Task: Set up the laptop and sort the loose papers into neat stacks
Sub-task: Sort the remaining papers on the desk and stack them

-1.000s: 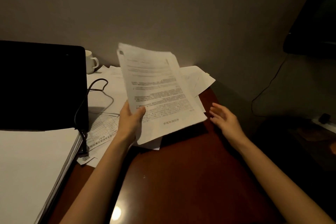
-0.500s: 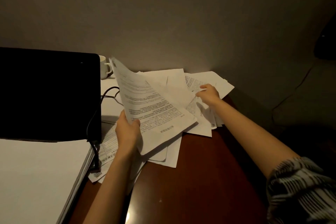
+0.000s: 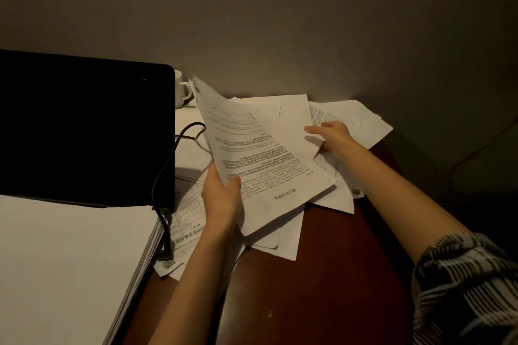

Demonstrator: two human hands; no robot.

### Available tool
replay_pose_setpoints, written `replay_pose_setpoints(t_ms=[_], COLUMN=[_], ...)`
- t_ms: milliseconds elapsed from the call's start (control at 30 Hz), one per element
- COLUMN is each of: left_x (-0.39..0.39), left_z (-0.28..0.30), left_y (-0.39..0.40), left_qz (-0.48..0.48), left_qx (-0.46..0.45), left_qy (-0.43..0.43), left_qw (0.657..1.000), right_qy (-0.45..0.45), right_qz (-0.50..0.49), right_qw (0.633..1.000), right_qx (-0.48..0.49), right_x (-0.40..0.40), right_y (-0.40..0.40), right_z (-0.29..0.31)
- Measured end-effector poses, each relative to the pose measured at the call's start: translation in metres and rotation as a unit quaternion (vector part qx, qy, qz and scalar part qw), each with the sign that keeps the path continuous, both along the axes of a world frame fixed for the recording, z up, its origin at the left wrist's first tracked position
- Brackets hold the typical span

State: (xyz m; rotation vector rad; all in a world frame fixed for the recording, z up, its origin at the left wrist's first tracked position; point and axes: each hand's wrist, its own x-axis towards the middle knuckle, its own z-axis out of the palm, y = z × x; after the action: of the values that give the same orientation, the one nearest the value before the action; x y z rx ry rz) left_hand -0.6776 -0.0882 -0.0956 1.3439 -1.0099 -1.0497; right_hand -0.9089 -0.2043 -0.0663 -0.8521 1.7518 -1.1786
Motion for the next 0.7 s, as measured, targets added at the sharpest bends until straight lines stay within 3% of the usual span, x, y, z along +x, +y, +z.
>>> replay_pose_setpoints(t_ms=[100,233,433,600,700], left_x=[0.000,-0.003,-0.005,-0.004,-0.003], left_z=[0.000,0.004,0.006,0.006,0.004], left_y=[0.000,0.002,0.004,0.000,-0.003], left_qz=[0.000,-0.007,-0.036,-0.028,-0.035], left_qx=[-0.002,-0.008,-0.008,-0.005,-0.005], left_qy=[0.002,0.022,0.066,0.083,0.089], left_qw=[1.000,1.000,0.997,0.996,0.995], right_qy=[-0.003,0.018,0.028,0.157,0.169], right_qz=[-0.077,-0.089,-0.015,-0.150,-0.209], right_qw=[0.995,0.989,0.998,0.964,0.935], right_qx=[-0.061,-0.117,-0.058,-0.155,-0.230], right_x=[0.005,0.017,0.023,0.008,-0.008], right_y=[0.008,0.026,0.034,0.028,0.036], right_z=[-0.013,-0.023,-0.012,0.036,0.068])
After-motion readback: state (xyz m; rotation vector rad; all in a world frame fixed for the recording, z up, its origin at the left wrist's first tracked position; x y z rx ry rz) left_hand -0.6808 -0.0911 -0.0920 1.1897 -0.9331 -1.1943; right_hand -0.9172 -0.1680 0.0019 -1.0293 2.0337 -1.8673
